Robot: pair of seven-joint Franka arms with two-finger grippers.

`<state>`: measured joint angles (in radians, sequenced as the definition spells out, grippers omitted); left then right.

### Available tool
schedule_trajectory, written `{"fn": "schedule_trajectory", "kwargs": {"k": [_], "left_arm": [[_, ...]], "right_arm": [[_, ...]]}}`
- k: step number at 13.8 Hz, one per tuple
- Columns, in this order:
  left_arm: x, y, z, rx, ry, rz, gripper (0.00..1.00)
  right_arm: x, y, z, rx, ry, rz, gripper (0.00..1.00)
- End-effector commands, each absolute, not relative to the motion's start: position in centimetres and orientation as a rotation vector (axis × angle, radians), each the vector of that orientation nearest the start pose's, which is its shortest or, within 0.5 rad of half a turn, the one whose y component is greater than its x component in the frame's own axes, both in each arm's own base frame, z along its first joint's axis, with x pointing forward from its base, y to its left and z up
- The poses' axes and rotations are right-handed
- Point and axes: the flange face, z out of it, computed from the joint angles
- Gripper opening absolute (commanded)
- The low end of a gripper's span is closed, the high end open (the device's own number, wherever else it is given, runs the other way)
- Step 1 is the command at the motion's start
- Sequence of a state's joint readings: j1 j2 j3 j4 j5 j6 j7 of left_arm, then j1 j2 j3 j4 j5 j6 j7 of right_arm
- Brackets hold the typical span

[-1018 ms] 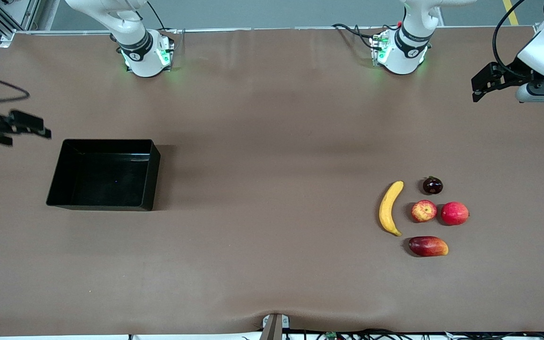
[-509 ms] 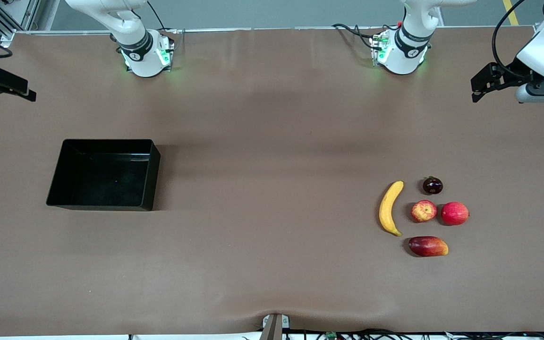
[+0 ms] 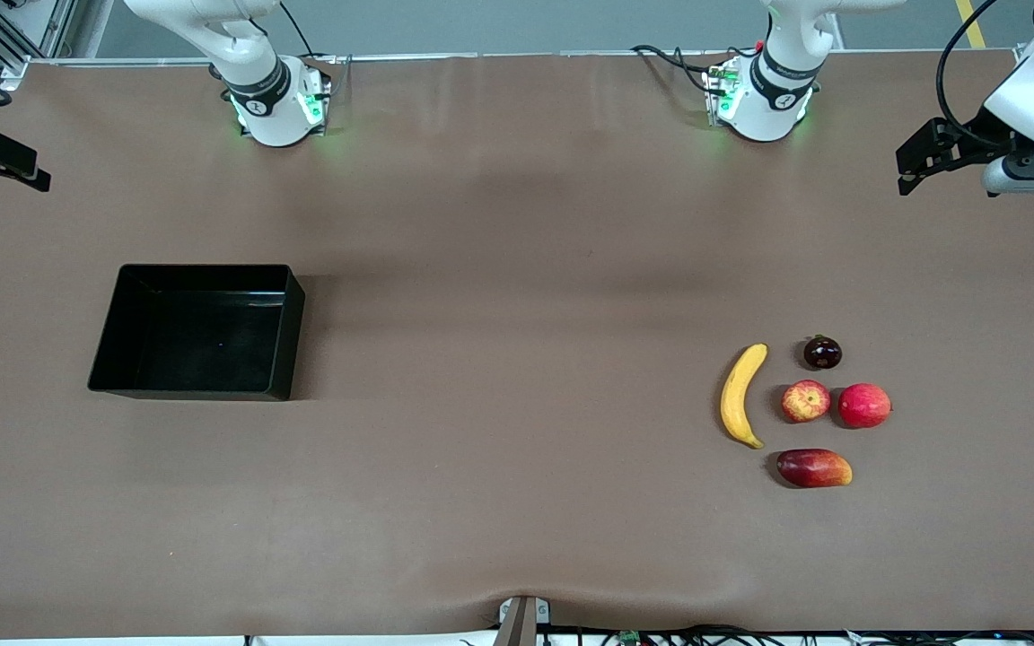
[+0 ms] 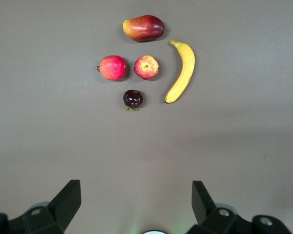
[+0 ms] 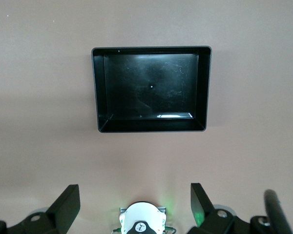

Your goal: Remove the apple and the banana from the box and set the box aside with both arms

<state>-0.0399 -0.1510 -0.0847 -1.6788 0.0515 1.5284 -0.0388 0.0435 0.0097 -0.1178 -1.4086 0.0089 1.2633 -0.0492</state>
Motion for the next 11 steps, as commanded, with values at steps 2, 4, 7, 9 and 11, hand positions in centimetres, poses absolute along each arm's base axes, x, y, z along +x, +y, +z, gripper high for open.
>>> {"fn": "schedule_trajectory", "kwargs": {"k": [2,4,7,9,11], "left_arm": [[49.6,-6.1,65.7,-3.093,0.126,-0.031,1.0],[49.7,-6.0,65.9,-3.092,0.126,-0.036,1.0],[49.7,-6.0,66.7,-3.093,0.124,-0.062,1.0],[49.7,-6.0,66.8,-3.092,0.123,-0.062,1.0],[49.6,-6.0,67.1,-3.092,0.121,-0.069,1.0]], "right_arm": [[52.0,-3.9,67.0,-3.121,0.032,0.208,1.0],[52.2,-3.6,67.1,-3.122,-0.027,0.179,1.0],[52.3,-3.9,67.3,-3.121,-0.083,0.159,1.0],[52.4,-3.9,67.4,-3.124,-0.082,0.145,1.0],[52.3,-3.9,67.4,-3.13,-0.086,0.146,1.0]]}}
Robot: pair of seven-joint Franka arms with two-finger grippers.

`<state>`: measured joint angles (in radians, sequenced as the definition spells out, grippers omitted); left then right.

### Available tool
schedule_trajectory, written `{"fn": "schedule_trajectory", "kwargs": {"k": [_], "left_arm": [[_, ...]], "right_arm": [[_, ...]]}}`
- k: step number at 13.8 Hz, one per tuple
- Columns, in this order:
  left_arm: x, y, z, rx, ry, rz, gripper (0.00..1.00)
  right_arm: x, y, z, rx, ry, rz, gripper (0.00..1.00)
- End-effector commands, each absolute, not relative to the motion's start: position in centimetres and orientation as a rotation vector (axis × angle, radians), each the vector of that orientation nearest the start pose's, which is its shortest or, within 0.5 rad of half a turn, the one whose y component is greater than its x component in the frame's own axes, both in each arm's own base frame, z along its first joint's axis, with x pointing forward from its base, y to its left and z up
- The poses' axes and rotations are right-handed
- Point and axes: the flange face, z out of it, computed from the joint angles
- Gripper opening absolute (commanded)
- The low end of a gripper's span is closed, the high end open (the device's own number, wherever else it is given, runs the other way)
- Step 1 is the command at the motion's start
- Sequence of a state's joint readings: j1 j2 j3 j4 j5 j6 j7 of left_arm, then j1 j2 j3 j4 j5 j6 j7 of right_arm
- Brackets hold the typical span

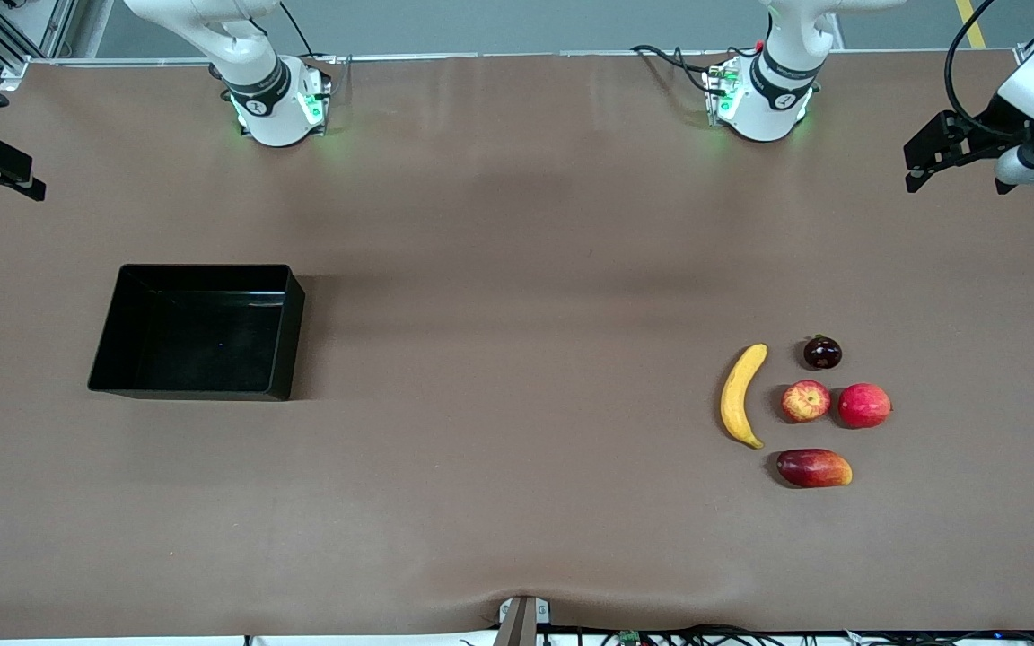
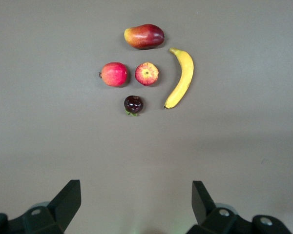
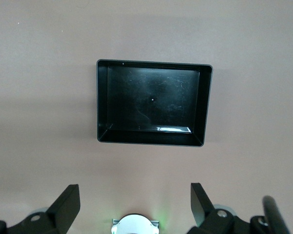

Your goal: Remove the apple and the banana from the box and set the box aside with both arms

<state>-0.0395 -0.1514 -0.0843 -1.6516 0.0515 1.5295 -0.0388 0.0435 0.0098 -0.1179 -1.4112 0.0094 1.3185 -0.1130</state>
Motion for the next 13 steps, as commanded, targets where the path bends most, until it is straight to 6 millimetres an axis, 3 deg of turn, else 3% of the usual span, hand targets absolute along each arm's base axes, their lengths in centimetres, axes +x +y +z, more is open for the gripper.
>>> {"fn": "schedule_trajectory", "kwargs": {"k": [1,13], "left_arm": [[49.63,-6.03,67.16,-3.092,0.123,-0.072,1.0],[49.56,-6.04,67.17,-3.093,0.128,-0.064,1.0]], "right_arm": [[52.34,-3.91,67.45,-3.134,-0.087,0.147,1.0],[52.4,-4.46,67.22,-3.146,-0.069,0.157,1.0]]}}
